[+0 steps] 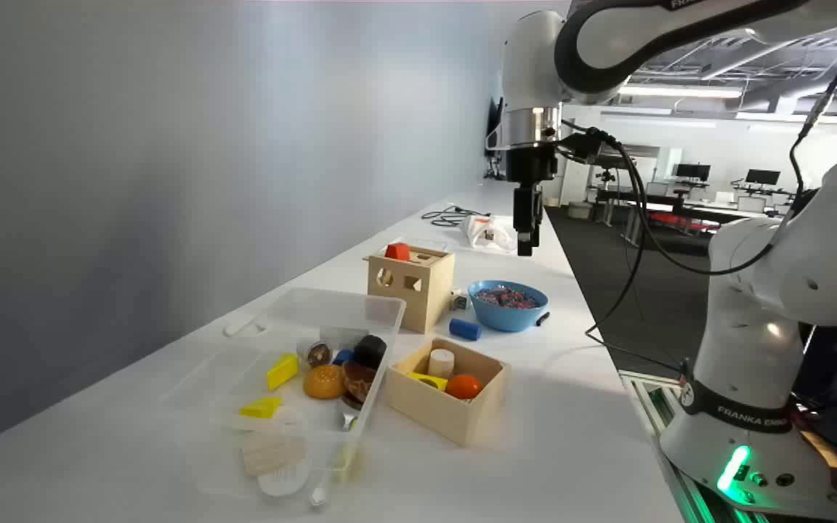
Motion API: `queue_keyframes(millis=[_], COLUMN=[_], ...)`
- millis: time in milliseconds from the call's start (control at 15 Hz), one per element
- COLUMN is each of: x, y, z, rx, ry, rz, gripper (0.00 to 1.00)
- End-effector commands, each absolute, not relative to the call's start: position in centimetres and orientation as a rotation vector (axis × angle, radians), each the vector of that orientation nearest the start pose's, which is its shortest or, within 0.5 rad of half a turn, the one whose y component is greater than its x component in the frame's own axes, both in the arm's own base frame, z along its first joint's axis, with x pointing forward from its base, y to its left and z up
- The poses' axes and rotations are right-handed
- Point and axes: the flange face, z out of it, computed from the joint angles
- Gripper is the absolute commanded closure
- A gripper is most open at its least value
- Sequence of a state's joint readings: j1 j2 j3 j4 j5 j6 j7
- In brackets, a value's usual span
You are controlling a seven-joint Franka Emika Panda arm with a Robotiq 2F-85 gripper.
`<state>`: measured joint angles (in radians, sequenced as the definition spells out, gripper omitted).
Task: Move the box to the left then stack up the blocks
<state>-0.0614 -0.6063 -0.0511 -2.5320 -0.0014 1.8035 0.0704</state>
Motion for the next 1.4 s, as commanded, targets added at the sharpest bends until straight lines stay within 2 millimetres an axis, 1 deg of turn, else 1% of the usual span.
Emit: queue_keyframes(millis=[0, 67, 133, 200, 400, 533, 600, 733, 933, 1067, 1133, 1200, 1267, 1333], x=[34.9, 34.9, 35.4, 36.1, 39.2, 41.6, 43.3, 45.9, 49.8, 51.8, 49.2, 49.9, 50.1, 50.1], y=[-4.0, -4.0, -4.4, -4.9, -6.0, -6.4, -6.5, -6.6, -6.5, -6.8, -6.3, -6.4, -6.4, -6.4], z=[46.7, 46.7, 46.8, 47.0, 48.1, 48.2, 47.8, 46.9, 44.2, 42.8, 43.8, 43.0, 42.6, 42.6], rx=[-3.094, -3.094, -3.081, -3.064, -3.105, -3.132, -3.149, -3.179, -3.225, -3.236, -3.209, -3.212, -3.213, -3.213], ry=[0.266, 0.266, 0.303, 0.294, 0.259, 0.229, 0.213, 0.190, 0.150, 0.186, 0.163, 0.163, 0.163, 0.162], rz=[0.191, 0.191, 0.137, 0.088, -0.145, -0.247, -0.278, -0.324, -0.340, -0.318, -0.328, -0.310, -0.297, -0.298], gripper=[0.00, 0.00, 0.00, 0.00, 0.00, 0.00, 0.00, 0.00, 0.00, 0.00, 0.00, 0.00, 0.00, 0.00])
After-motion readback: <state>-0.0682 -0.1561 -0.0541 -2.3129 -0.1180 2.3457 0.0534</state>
